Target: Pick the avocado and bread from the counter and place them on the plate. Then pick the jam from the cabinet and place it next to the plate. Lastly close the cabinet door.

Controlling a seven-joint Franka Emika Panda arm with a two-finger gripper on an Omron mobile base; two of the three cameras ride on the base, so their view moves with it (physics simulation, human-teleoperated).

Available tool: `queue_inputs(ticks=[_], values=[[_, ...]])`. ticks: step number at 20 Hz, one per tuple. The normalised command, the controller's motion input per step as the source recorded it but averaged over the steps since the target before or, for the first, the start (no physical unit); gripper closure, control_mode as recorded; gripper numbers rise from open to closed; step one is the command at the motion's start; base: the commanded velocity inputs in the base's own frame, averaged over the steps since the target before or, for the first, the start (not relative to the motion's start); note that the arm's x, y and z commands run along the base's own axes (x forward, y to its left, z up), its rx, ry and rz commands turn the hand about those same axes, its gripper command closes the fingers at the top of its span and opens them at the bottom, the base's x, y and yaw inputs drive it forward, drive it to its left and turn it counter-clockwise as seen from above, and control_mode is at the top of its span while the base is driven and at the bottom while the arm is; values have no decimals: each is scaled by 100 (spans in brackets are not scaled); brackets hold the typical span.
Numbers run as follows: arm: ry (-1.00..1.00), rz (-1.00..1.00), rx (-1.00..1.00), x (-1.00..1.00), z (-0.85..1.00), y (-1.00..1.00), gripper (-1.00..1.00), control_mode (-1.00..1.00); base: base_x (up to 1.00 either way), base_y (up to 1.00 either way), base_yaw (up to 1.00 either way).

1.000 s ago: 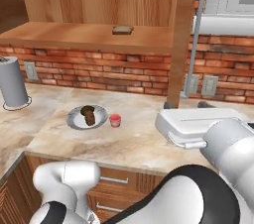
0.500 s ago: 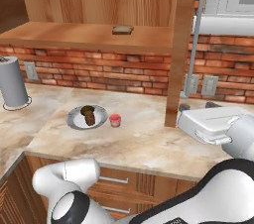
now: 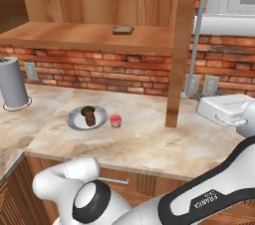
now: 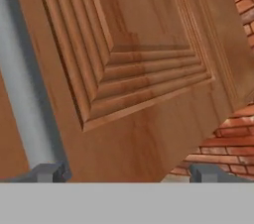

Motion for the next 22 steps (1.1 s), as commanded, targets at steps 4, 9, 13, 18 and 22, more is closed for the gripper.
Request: queue_inputs(ticks=[4,9,13,18,22], values=[[0,8,2,45,-14,-14,-100,-100,0,0,0],[-1,11,4,29,-29,36,-100,-100,0,0,0],[-3,9,6,21,-25,67,-100,-100,0,0,0],[-8,3,4,12,-14,92,-100,-100,0,0,0],[-10,0,6,1,0,97,-100,-100,0,0,0]])
